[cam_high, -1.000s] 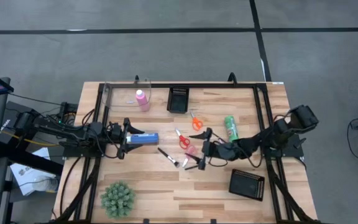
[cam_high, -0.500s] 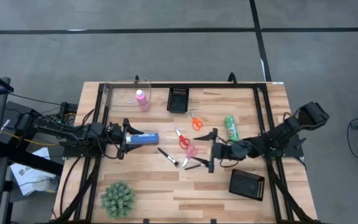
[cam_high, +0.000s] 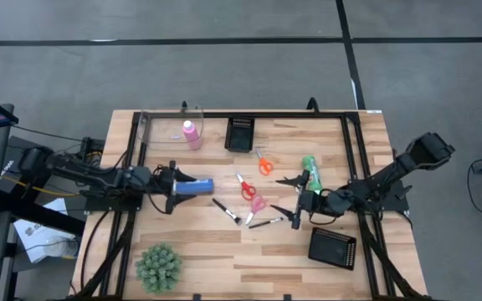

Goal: Pick & Place Paint Supplies
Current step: Put the purple paint bottle into the transparent bin

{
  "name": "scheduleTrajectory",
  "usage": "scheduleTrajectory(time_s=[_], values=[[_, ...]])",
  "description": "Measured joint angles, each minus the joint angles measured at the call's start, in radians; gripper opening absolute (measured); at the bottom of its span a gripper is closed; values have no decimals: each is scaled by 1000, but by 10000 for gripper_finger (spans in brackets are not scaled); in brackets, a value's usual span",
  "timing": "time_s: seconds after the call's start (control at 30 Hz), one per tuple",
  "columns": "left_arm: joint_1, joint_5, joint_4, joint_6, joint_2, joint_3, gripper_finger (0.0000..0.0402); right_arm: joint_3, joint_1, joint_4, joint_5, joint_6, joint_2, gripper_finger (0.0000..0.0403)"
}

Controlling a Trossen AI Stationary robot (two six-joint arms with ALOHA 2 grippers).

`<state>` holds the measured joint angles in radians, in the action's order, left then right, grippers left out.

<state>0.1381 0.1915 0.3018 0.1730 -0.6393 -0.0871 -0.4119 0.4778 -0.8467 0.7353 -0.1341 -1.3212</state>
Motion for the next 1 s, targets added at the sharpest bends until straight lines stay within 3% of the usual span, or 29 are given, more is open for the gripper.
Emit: scheduleTrajectory(time_s=[0.47, 0.77, 1.0], values=[[9, 37, -7, -1, -236, -111, 273, 10, -3, 1, 15, 14, 0, 360], [9, -75, 232, -91, -214, -113, 273, 3, -125, 20, -46, 167, -59, 359], [12, -67, 299, -165, -197, -114, 273, -99, -165, 24, -159, 161, -187, 329]])
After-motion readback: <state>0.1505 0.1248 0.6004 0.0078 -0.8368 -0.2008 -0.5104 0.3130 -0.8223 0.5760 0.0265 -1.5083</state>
